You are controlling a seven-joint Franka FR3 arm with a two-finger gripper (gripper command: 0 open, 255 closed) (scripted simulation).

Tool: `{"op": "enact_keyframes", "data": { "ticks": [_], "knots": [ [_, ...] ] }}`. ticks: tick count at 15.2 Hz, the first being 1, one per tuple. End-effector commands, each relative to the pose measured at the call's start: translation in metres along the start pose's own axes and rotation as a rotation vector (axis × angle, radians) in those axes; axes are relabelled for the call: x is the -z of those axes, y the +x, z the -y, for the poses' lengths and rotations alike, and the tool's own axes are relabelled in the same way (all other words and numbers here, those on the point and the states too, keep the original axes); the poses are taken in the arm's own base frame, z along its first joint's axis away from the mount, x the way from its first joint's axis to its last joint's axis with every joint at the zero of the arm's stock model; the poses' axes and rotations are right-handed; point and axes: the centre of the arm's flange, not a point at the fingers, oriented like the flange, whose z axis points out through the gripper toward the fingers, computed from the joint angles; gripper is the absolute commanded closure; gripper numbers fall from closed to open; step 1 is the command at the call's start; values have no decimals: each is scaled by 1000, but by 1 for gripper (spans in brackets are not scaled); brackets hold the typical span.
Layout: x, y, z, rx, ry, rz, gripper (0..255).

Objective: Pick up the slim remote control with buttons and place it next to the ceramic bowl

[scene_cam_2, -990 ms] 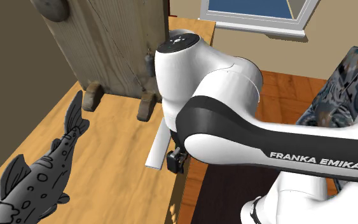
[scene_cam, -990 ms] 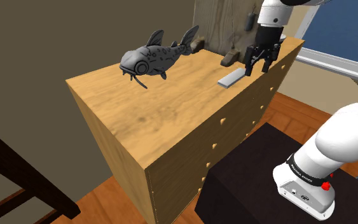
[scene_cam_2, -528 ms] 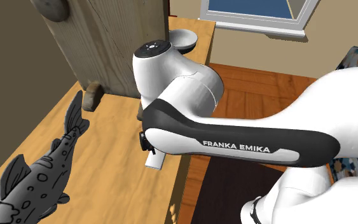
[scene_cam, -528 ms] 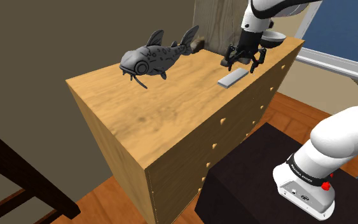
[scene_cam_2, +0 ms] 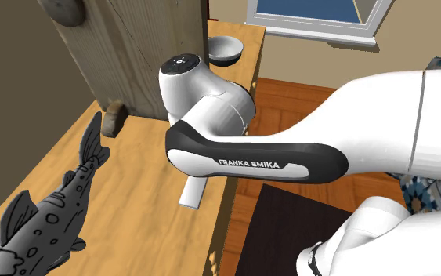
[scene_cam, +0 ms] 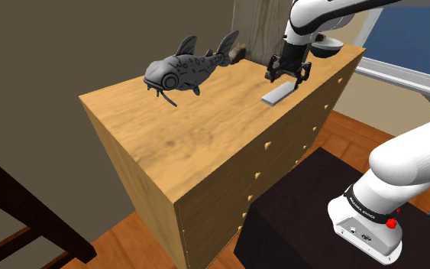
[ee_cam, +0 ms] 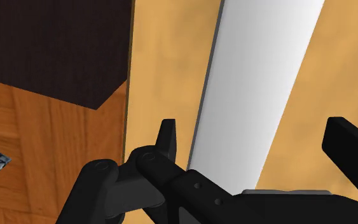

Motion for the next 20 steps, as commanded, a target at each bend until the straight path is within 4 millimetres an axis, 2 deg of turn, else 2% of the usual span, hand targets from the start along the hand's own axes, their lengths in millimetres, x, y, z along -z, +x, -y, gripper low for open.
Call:
{"op": "enact_keyframes", "data": {
  "ticks": [1,4,12,13,20],
  "knots": [
    [-10,1,-1,-8,1,-1,0],
    [-29,1,-1,-8,1,-1,0],
    [-29,1,-1,-8,1,-1,0],
    [-29,1,-1,-8,1,-1,255],
    [-29,1,-1,-8,1,-1,255]
  ]
}}
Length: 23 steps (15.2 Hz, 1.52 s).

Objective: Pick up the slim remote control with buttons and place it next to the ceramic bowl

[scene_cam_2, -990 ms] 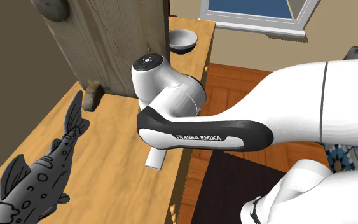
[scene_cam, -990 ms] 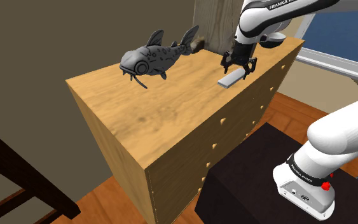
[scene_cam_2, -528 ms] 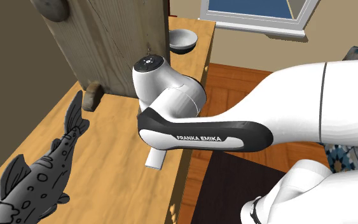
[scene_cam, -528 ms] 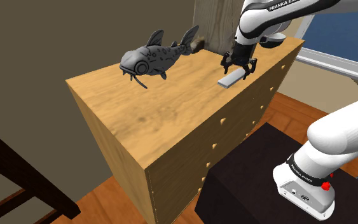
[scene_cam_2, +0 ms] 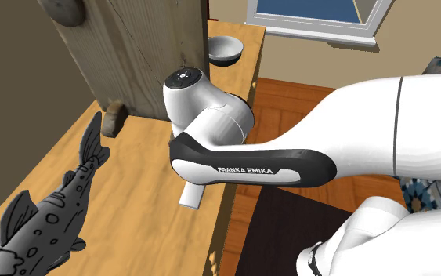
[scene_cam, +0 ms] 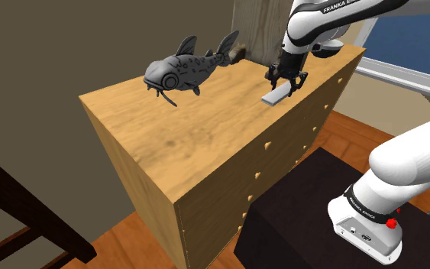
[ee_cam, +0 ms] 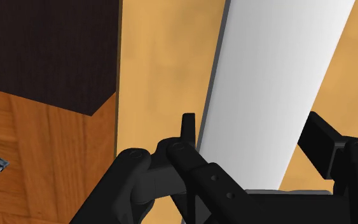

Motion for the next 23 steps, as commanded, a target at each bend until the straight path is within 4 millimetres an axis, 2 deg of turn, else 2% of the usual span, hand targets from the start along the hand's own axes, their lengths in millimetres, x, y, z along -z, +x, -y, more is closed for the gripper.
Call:
{"op": "enact_keyframes", "data": {
  "ticks": [1,2,23],
  "knots": [
    [0,0,0,0,0,0,255],
    [0,0,0,0,0,0,255],
    [111,1,-2,0,0,0,255]
  ]
}}
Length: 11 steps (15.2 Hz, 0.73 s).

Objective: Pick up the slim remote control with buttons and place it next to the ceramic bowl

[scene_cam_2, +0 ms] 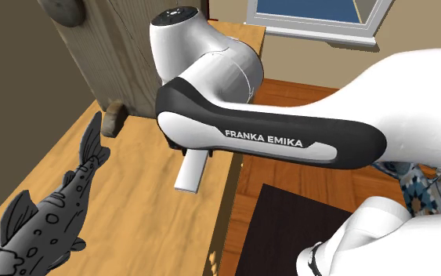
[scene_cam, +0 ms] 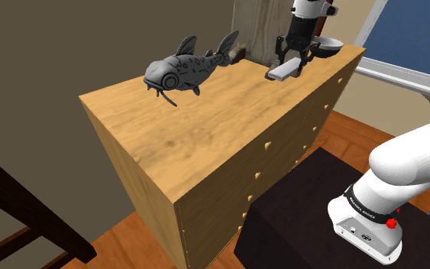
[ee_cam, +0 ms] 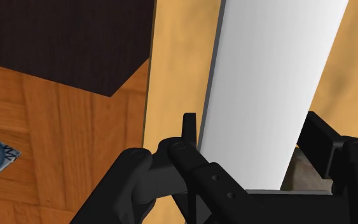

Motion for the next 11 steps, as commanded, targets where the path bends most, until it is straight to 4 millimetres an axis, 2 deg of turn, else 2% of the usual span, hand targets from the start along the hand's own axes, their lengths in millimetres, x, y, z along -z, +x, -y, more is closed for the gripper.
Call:
{"op": "enact_keyframes", "data": {
  "ticks": [1,8,9,11],
  "knots": [
    [11,0,1,0,0,0,255],
    [48,0,0,0,0,0,255],
    [49,0,0,0,0,0,255],
    [48,27,-2,0,0,0,255]
  ]
}}
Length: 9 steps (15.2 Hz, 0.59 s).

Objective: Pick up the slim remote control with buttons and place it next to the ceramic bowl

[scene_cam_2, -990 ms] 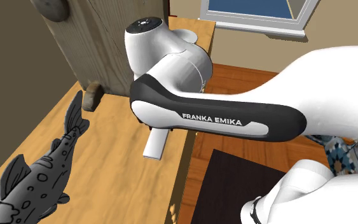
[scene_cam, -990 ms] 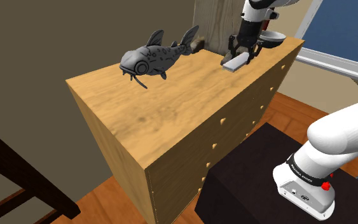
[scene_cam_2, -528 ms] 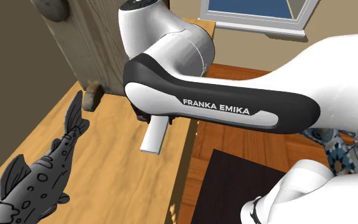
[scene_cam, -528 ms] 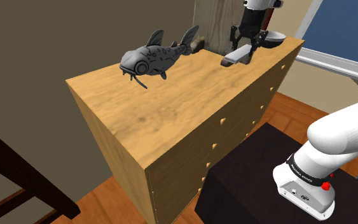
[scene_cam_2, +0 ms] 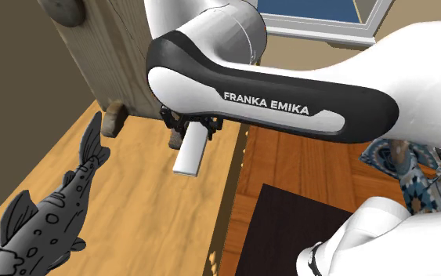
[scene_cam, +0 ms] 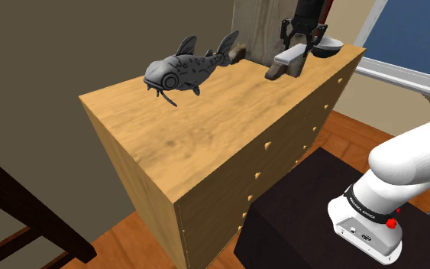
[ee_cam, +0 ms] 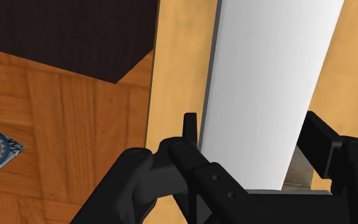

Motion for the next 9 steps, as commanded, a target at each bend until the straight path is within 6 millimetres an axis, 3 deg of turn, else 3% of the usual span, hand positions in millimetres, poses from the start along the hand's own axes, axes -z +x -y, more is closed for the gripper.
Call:
{"op": "enact_keyframes", "data": {
  "ticks": [1,9],
  "knots": [
    [0,22,-3,0,0,0,255],
    [-1,127,-13,0,0,0,255]
  ]
}}
